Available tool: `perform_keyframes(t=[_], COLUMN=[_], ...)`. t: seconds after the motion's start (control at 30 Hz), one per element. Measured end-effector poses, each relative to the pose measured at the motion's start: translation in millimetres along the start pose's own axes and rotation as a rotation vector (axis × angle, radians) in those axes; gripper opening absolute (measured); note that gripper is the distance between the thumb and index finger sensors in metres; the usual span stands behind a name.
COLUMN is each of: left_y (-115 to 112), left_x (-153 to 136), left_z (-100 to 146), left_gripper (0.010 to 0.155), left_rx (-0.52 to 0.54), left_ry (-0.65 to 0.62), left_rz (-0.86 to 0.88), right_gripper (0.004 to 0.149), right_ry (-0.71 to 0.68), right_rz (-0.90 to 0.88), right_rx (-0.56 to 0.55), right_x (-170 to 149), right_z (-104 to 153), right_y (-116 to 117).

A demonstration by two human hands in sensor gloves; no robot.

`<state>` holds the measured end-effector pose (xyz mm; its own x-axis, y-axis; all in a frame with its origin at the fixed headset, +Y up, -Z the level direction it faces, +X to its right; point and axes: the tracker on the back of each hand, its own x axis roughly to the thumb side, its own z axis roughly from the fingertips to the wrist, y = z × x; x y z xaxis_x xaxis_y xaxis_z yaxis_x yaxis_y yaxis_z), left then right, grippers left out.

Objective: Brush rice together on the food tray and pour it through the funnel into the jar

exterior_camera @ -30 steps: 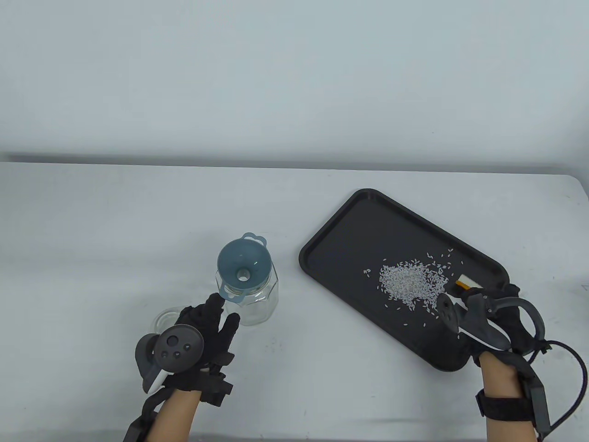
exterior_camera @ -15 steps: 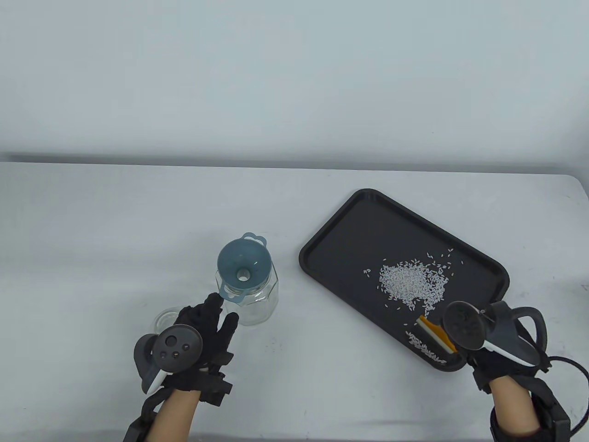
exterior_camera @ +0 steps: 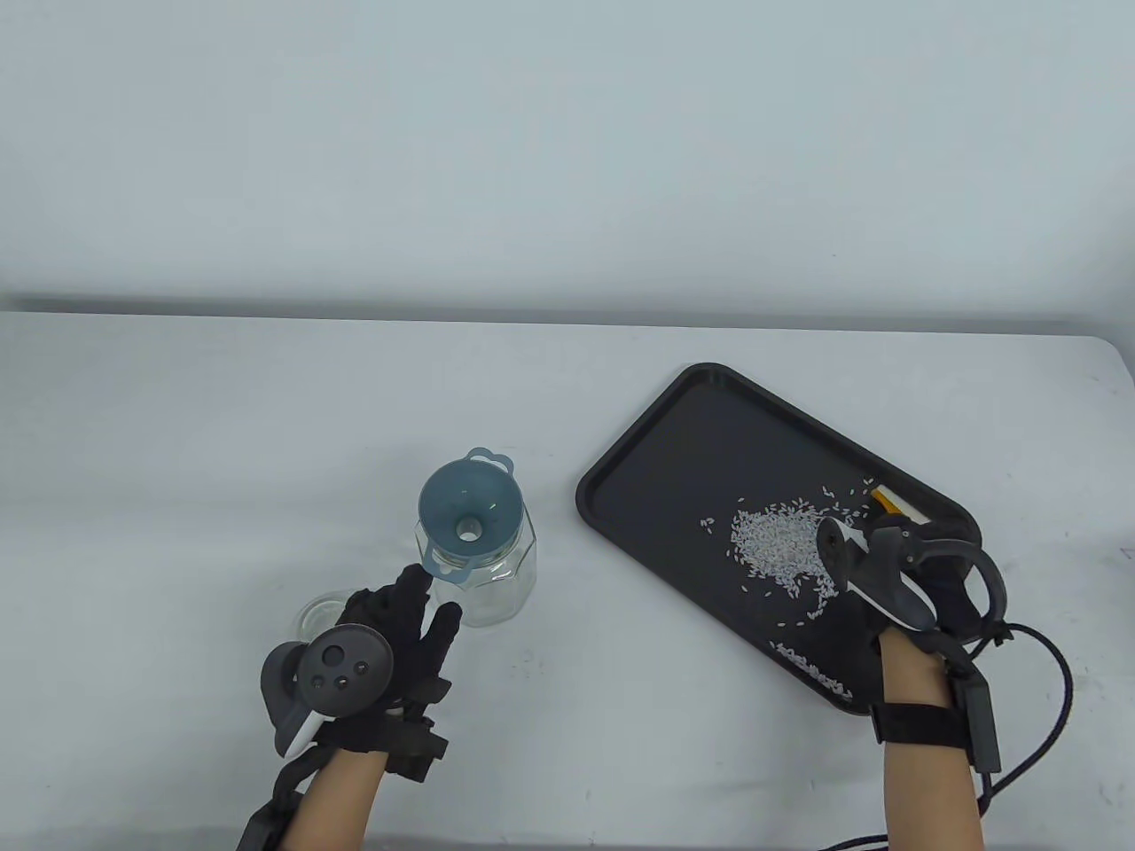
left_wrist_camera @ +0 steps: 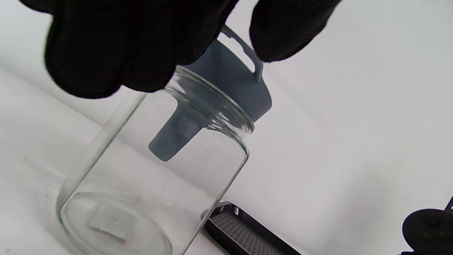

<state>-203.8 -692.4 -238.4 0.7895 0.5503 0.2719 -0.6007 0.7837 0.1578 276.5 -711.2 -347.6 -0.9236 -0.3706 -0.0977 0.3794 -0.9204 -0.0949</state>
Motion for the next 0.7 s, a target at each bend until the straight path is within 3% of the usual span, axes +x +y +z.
perform_keyframes(t=[0.1,0.3,0.43,0.53,0.7], left_y=[0,1,2,2,2], left_x=[0,0,1,1,1], left_z=[0,1,1,1,1], left_gripper=[0.068,0.068,0.068,0.068,0.068], left_rx=[0.004,0.014,0.019,0.019,0.016], left_ry=[0.003,0.006,0.002,0.002,0.003], left_rz=[0.001,0.004,0.000,-0.002,-0.007], right_gripper=[0.048,0.048,0.046,0.046,0.047], right_ry=[-0.107,-0.309,-0.238,-0.115,0.031], right_rz=[-0.064,-0.172,-0.197,-0.182,-0.026], right_rx=[0.028,0.109,0.029,-0.063,-0.131], right_x=[7,7,-14,-27,-23], right_z=[11,57,59,42,2], right_y=[-14,-58,-76,-71,-29])
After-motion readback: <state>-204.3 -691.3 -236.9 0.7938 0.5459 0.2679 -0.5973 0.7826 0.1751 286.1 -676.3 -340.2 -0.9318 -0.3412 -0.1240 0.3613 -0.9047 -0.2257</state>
